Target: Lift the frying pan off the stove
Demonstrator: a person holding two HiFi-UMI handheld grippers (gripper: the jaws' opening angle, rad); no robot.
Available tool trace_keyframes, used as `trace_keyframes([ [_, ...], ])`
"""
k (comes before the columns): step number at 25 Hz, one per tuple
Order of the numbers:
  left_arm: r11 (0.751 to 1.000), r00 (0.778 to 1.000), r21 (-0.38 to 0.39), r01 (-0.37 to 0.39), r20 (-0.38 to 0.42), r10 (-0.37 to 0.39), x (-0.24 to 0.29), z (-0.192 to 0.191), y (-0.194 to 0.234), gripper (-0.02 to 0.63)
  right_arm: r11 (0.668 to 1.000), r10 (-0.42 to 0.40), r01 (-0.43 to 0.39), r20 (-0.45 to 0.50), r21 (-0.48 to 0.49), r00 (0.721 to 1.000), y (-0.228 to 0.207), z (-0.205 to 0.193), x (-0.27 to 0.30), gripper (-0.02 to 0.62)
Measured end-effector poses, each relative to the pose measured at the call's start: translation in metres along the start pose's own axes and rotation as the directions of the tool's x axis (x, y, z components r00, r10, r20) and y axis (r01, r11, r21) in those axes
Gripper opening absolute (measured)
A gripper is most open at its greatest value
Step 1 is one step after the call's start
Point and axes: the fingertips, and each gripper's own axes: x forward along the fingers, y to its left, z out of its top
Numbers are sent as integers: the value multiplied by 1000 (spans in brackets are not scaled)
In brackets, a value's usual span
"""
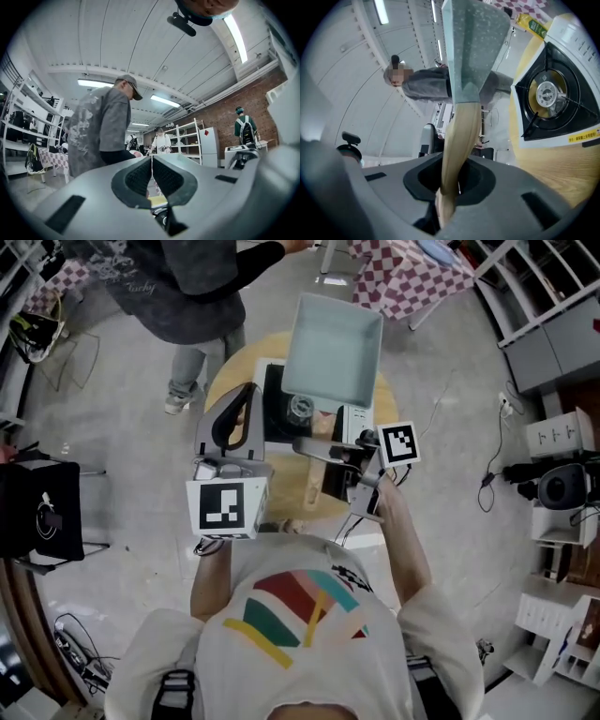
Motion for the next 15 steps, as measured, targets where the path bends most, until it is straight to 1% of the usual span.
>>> trace_keyframes([
  [2,1000,1000,6,-8,11,8,-2,1,2,8,1000,-4,4,-6,-28,1000,12,-1,0,33],
  [5,1000,1000,-1,3,-28,-3,-2,2,0,8,997,-15,14,-18,-79,1000,28,0,1,33],
  [10,1000,1000,7,-6,12,6,-5,3,0,8,991,-18,13,-35,-136,999,55,-4,3,34],
  [15,1000,1000,5,3,19,-3,-2,14,0,8,978,-25,16,-42,-208,999,73,-1,5,34],
])
